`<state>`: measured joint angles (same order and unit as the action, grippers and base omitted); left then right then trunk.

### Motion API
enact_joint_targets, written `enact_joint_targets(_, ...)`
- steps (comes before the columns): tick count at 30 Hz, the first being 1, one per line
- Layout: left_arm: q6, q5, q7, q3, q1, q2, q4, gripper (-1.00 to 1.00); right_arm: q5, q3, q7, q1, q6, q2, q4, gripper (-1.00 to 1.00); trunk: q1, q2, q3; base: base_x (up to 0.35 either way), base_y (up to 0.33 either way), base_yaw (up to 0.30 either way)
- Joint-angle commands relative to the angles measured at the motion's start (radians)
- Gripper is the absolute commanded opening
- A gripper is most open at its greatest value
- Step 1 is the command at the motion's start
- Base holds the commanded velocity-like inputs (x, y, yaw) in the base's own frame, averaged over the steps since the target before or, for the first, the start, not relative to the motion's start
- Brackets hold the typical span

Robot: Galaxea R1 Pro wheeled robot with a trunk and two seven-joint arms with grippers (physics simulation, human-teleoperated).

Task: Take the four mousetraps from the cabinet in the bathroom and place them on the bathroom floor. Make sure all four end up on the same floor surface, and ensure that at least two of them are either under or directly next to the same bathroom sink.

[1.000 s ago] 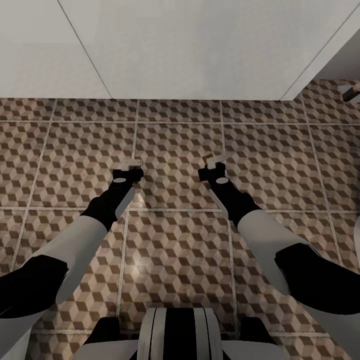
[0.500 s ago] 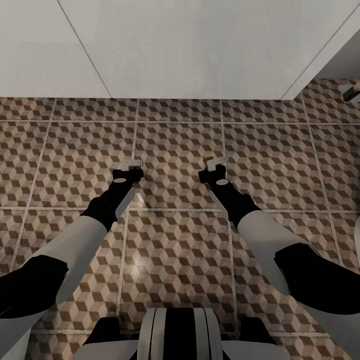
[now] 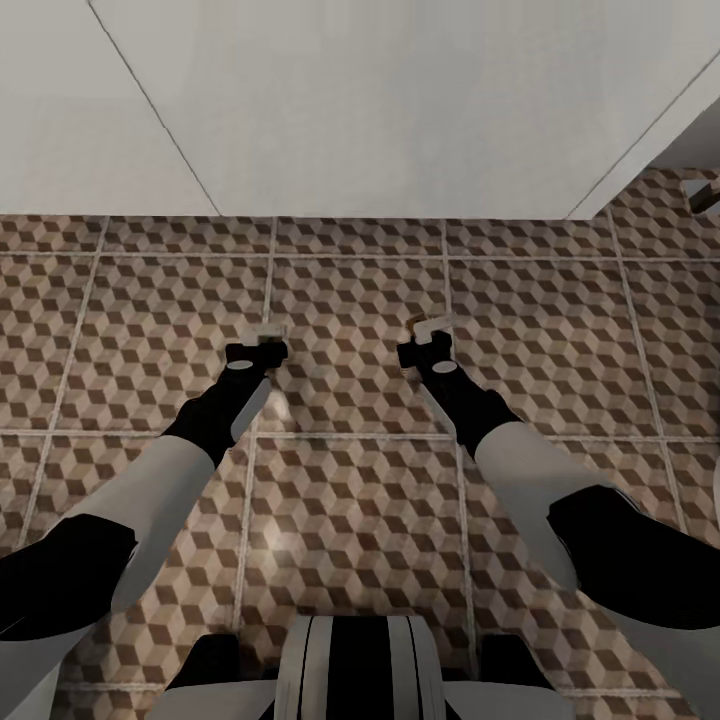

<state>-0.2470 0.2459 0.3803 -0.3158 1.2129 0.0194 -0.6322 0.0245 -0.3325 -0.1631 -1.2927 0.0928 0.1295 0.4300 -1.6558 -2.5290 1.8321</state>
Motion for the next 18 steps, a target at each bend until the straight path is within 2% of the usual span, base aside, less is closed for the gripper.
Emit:
enact_joint_targets(1, -0.005, 0.007, 0.011, -0.006, 0.001, -0.001, -0.001, -1.0, 0.005, -0.008, -0.006, 0.0, 0.006, -0.001, 0.001, -1.0, 0.0, 0.0, 0.001, 0.305, 0.0, 0.0)
enact_joint_targets(10, -0.004, 0.007, 0.011, -0.006, 0.0, -0.001, -0.003, -1.0, 0.005, -0.008, -0.006, 0.0, 0.005, -0.002, -0.003, -1.0, 0.0, 0.0, 0.001, 0.287, 0.0, 0.0)
enact_joint_targets(18, -0.004, 0.007, 0.011, -0.006, 0.0, -0.001, -0.003, -1.0, 0.004, -0.008, -0.006, 0.0, 0.004, -0.002, -0.024, -1.0, 0.0, 0.0, 0.001, 0.051, 0.003, 0.0)
